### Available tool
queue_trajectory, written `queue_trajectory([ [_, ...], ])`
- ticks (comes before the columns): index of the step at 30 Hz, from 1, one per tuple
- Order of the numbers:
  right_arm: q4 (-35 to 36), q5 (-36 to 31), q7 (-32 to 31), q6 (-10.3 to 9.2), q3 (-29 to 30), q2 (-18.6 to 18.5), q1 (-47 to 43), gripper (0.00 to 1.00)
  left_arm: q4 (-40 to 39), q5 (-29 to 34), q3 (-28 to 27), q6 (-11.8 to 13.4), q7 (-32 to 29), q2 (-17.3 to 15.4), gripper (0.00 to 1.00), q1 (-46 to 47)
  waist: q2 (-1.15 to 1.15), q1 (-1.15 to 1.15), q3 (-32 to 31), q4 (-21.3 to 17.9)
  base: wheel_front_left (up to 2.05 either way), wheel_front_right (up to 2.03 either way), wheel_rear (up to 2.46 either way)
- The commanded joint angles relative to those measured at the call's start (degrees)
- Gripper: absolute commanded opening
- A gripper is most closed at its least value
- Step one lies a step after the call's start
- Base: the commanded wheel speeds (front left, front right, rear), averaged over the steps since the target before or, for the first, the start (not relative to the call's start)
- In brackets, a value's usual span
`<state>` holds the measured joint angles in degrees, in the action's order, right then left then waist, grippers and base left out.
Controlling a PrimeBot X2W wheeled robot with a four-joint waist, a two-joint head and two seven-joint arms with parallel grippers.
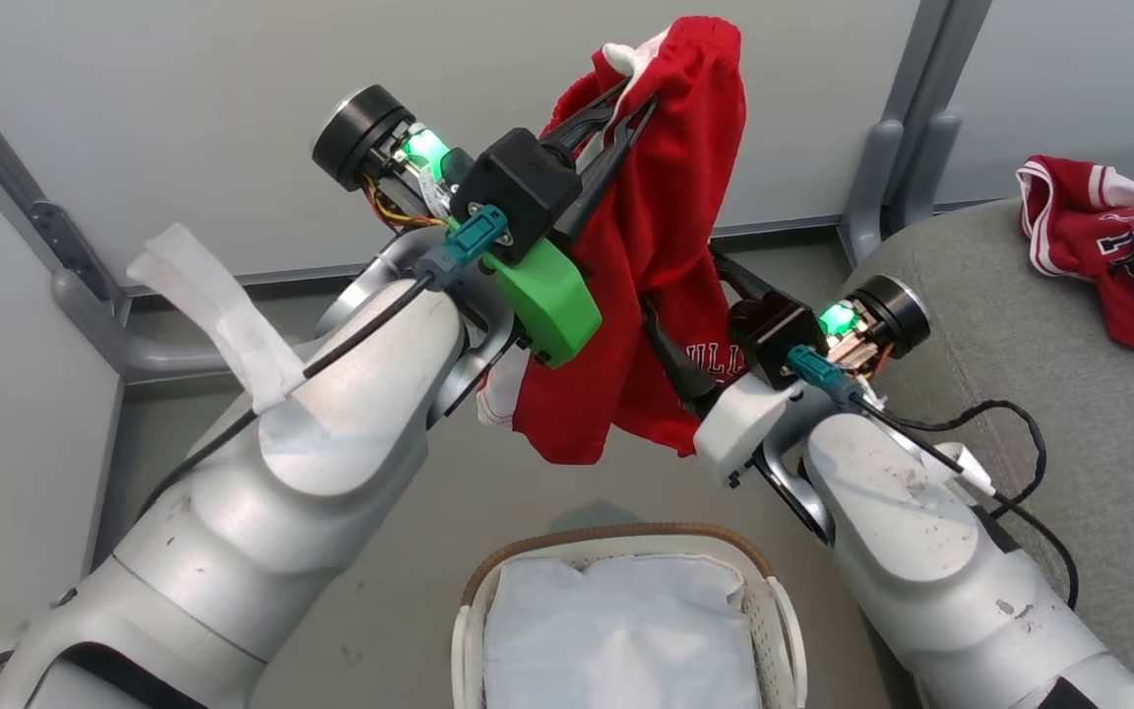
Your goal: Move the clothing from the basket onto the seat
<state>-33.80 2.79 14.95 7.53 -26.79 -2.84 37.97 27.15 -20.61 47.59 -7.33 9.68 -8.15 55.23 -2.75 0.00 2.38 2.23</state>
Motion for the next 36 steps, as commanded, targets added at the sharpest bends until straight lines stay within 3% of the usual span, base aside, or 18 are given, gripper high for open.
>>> queue_trajectory([
  [1, -0.99, 1.09, 0.12, -0.08, -0.78, -0.23, 1.08, 1.0, -0.52, -0.26, 0.26, -0.17, 0.25, 0.11, 0.0, 0.54, 0.0, 0.0, 0.01, 0.85, 0.0, 0.0, 0.0],
  [6, -4.36, 3.91, 0.11, -0.08, -3.63, -0.27, 4.36, 1.0, -2.31, -1.06, 1.2, -0.17, 0.17, 0.14, 0.0, -0.36, 0.0, 0.0, 0.11, 1.95, 0.0, 0.0, 0.0],
  [7, -4.84, 4.35, 0.11, -0.08, -4.0, -0.32, 5.0, 0.48, -2.65, -1.31, 1.32, -0.17, 0.14, 0.12, 0.0, -0.68, 0.0, 0.0, 0.13, 2.12, 0.0, 0.0, 0.0],
  [8, -5.15, 4.7, 0.11, -0.08, -4.29, -0.34, 5.34, 0.38, -2.94, -1.53, 1.42, -0.18, 0.09, 0.08, 0.0, -0.94, 0.0, 0.0, 0.15, 2.24, 0.0, 0.0, 0.0],
  [9, -5.5, 5.16, 0.11, -0.08, -4.74, -0.41, 5.72, 0.11, -3.31, -1.86, 1.45, -0.18, 0.04, 0.01, 0.0, -1.25, 0.0, 0.0, 0.18, 2.37, 0.0, 0.0, 0.0],
  [10, -5.64, 5.53, 0.12, -0.08, -5.04, -0.51, 6.05, 0.0, -3.53, -2.14, 1.43, -0.18, -0.01, -0.11, 0.0, -1.45, 0.0, 0.0, 0.21, 2.44, 0.0, 0.0, 0.0],
  [16, -4.61, 6.97, 0.12, -0.08, -4.76, -1.1, 7.13, 0.0, -3.29, -3.44, 0.49, 0.63, 0.36, -1.42, 0.0, -3.16, 0.0, 0.0, 0.59, 2.22, 0.0, 0.0, 0.0],
  [18, -4.29, 6.93, 0.12, -0.08, -4.64, -1.22, 7.11, 0.0, -2.98, -4.07, 0.0, 0.89, 0.77, -1.67, 0.33, -3.94, 0.0, 0.0, 0.75, 2.0, 0.0, 0.0, 0.0],
  [19, -4.12, 6.92, 0.11, -0.08, -4.47, -1.33, 7.05, 0.0, -2.69, -4.53, -0.26, 0.98, 1.05, -1.86, 0.86, -4.5, 0.0, 0.0, 0.84, 1.86, 0.0, 0.0, 0.0],
  [20, -3.95, 6.87, 0.12, -0.08, -4.28, -1.39, 6.98, 0.0, -2.42, -4.92, -0.48, 1.18, 1.25, -2.01, 1.0, -4.97, 0.0, 0.0, 0.92, 1.74, 0.0, 0.0, 0.0],
  [30, -1.33, 5.67, 0.12, -0.08, 0.07, -1.94, 4.56, 0.0, 0.11, -6.52, -1.63, 4.07, 4.74, -2.96, 1.0, -15.04, 0.0, 0.0, 2.22, 0.12, 0.0, 0.0, 0.0],
  [36, 1.46, 4.2, 0.12, -0.08, 4.04, -2.64, 0.93, 0.0, -1.09, -6.85, -6.05, 5.97, 5.48, -2.06, 1.0, -25.54, 0.0, 0.0, 3.51, -1.29, 0.0, 0.0, 0.0],
])
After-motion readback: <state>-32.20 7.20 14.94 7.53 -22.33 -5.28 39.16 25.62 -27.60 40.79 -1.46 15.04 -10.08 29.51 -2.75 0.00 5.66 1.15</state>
